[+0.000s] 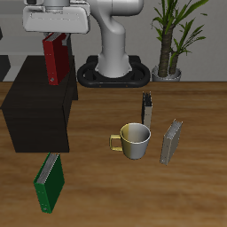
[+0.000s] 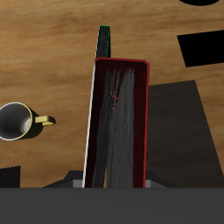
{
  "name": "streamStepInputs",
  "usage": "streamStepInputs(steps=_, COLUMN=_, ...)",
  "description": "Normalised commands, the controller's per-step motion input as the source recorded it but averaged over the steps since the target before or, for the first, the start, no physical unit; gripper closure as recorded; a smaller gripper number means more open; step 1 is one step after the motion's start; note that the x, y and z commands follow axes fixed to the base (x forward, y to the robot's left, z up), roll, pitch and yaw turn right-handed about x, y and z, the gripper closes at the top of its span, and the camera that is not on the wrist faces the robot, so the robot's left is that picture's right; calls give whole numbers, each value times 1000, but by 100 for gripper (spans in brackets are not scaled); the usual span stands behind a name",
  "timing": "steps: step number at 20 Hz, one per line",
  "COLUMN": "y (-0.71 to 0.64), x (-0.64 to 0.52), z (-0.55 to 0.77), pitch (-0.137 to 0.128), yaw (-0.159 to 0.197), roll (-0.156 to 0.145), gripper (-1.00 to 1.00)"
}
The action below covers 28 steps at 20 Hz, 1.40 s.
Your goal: Place the red book upright on top of the shelf
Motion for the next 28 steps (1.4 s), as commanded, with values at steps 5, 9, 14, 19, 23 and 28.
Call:
streamStepInputs(steps=5, y=-383, x=-237, z=146, pitch=-35, yaw=1, roll=-17, gripper=100)
streamStepInputs(steps=9, y=-195, x=-114, z=-43, pitch=-29, yaw=1, roll=33, gripper=100)
streamStepInputs(steps=14, y=-262, x=-42, z=-210, pitch=-20, yaw=-68, roll=9, gripper=100)
streamStepInputs(steps=19, y=-172, x=-25, z=-126, pitch=-19, yaw=-26, roll=-35, gripper=100)
streamStepInputs(steps=23, y=-71, x=55, z=-212, pitch=7, yaw=-11, roll=-27, gripper=100)
streamStepInputs(steps=28, y=60, x=120, z=-326, pitch=40, yaw=-16, roll=-14, gripper=100)
